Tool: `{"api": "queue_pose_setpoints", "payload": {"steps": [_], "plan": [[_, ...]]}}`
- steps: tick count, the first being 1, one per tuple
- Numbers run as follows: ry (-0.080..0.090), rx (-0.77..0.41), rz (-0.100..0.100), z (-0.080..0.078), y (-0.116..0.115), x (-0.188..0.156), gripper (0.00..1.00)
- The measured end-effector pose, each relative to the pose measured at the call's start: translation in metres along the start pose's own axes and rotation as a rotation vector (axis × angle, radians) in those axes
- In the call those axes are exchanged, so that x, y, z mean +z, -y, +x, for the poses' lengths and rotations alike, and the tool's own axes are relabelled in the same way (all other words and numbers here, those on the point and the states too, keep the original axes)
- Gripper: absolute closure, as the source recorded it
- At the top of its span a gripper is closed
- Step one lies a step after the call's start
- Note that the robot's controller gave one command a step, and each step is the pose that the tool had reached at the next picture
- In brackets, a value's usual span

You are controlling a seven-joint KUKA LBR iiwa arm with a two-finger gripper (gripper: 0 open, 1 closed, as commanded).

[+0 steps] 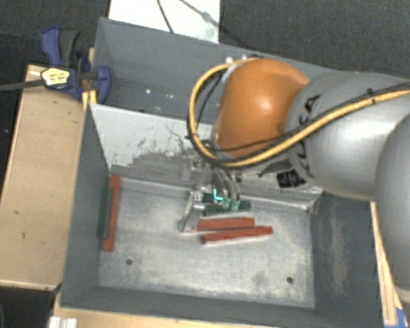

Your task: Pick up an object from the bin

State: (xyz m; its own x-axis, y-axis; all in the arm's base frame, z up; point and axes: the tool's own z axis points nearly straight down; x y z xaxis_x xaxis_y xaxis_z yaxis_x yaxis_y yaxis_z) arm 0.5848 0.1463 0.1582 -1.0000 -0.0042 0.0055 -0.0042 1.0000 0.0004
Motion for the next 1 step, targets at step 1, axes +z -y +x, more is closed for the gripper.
{"api": "queue_pose_setpoints", "payload": {"steps": [1], "plan": [[0.001, -0.089, 0.003, 0.0189, 0.0556, 0.0571, 0.00]]}}
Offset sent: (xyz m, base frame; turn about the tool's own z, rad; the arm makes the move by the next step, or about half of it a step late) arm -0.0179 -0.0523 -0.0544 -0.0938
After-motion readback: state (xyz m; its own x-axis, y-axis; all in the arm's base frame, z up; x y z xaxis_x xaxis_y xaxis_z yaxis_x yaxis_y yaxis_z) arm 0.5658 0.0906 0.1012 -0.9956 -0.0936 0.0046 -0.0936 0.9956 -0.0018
